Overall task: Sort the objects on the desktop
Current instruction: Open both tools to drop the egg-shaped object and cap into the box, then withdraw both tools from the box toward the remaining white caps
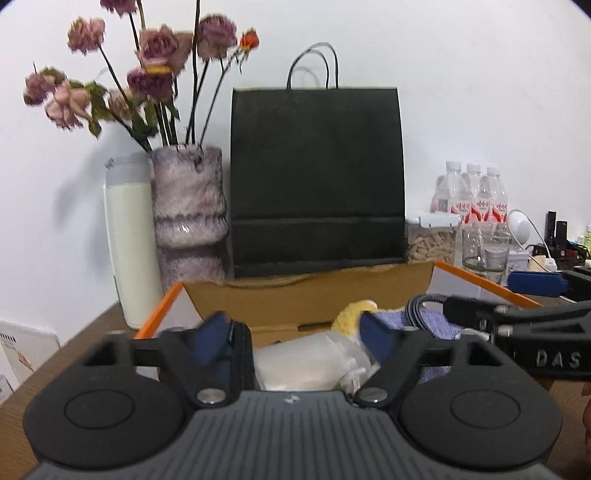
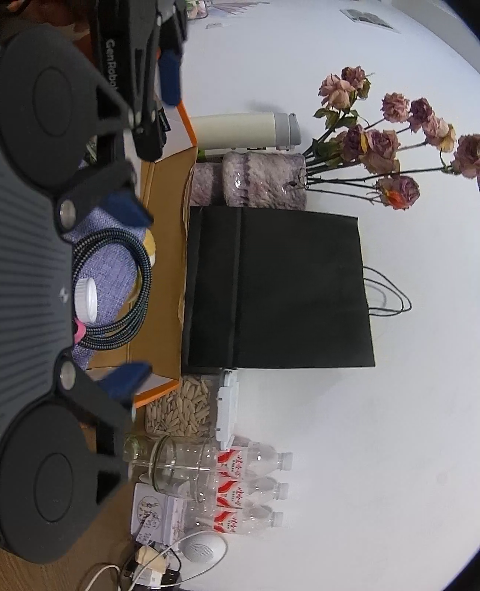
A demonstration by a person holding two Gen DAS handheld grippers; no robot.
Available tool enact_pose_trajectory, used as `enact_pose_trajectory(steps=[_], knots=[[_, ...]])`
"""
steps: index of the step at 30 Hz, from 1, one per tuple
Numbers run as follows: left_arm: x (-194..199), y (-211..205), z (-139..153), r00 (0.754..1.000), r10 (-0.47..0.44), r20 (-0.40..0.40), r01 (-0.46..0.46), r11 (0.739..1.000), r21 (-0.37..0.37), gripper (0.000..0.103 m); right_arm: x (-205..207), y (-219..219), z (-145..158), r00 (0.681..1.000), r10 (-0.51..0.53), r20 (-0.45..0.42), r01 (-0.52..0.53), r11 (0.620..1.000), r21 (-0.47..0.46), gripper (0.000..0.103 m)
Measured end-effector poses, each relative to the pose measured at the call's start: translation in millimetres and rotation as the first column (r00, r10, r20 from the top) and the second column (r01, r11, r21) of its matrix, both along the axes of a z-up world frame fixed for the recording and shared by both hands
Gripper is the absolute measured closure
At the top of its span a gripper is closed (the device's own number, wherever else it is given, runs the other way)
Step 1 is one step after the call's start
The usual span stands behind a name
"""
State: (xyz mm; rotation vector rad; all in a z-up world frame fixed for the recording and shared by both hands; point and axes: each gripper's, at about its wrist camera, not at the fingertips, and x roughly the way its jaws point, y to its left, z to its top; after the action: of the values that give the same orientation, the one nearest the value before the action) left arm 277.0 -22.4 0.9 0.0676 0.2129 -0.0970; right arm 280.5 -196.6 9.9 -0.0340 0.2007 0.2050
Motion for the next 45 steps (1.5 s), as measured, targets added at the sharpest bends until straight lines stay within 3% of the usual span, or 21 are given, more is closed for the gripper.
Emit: enact_pose_trajectory(steps=[2,4,28,45], knots=[[-1.0,-1.3,0.9,1.000,0.017,0.011,-0.017,1.000,0.011,0.013,-1.1,-0.8,0.0,1.000,-0.003,0.005,0.003,1.000,0.005,0.009],[1.0,1.1,1.5,0.999,0.045,0.004,-0.045,0.999,-0.001,0.000,0.5,-3.2,0.2,1.000,-0.009,-0.004,0.009,1.000,0.021,0.003],[-2.5,0.3,2.2,0.996,0.081,0.028,-0.081,0.997,0.009,0.000,-2.5,-2.0,-0.1,1.000,-0.008,0.006,0.008,1.000,0.001,0.000],[-46.1,-1.0,3.0,0.996,0.076,0.037,-0.077,0.996,0.036,0.000,-40.7,-8.8,0.7,1.000,-0.019,0.017,0.019,1.000,-0.013,0.000]])
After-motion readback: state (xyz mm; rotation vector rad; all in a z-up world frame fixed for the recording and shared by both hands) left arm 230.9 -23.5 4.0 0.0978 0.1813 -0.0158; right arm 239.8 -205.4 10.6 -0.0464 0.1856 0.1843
